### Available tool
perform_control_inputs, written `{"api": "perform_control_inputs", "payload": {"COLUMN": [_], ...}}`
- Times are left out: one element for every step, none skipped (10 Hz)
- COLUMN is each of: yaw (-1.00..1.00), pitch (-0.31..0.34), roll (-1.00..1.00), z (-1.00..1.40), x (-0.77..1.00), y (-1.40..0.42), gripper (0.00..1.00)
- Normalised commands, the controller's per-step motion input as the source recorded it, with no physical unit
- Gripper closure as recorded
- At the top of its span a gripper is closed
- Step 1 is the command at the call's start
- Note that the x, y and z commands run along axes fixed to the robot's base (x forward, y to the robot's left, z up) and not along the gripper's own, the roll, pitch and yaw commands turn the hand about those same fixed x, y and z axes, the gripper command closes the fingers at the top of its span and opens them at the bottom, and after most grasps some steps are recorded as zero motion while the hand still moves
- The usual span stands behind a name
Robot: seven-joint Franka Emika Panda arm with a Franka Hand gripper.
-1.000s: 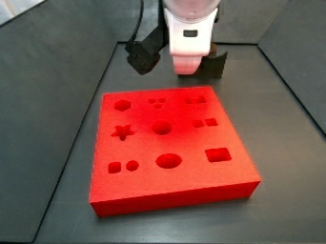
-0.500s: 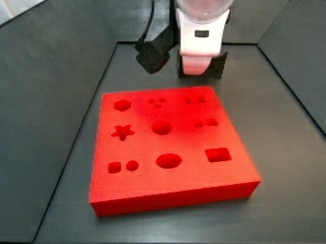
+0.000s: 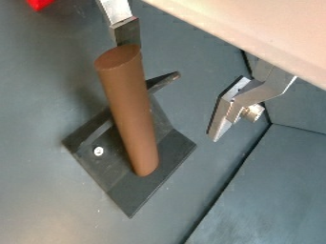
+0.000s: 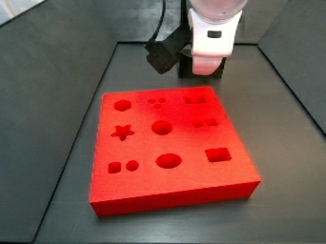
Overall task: Pick up the oval object. Move up. Place the oval object on the fixture. Regrasp the oval object. Move to above the board. Insert the oval object.
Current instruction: Regrasp the oval object, then move to above the board.
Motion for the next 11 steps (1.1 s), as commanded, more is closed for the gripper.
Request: {"api": "perform_control_inputs", "payload": {"yaw": [0.11, 0.1, 0.1, 0.09, 0.09, 0.0, 0.3, 0.28, 0.17, 0.02, -0.06], "pitch": [0.112, 0.11, 0.11, 0.107, 0.101, 0.0, -0.342, -0.341, -0.364, -0.375, -0.346], "roll": [0.14, 0.14, 0.14, 0.14, 0.13, 0.0, -0.4, -0.4, -0.35, -0.3, -0.25], "z": [-0.03, -0.03, -0.03, -0.03, -0.03, 0.0, 1.0, 1.0, 1.0, 1.0, 1.0], "x": [0.34, 0.31, 0.25, 0.21, 0.18, 0.0, -0.27, -0.27, -0.27, -0.25, -0.25], "y": [-0.04, -0.04, -0.04, -0.04, -0.03, 0.0, -0.14, -0.14, -0.12, -0.1, -0.09], "gripper": [0.0, 0.0, 0.0, 0.0, 0.0, 1.0, 1.0, 1.0, 1.0, 1.0, 1.0]}}
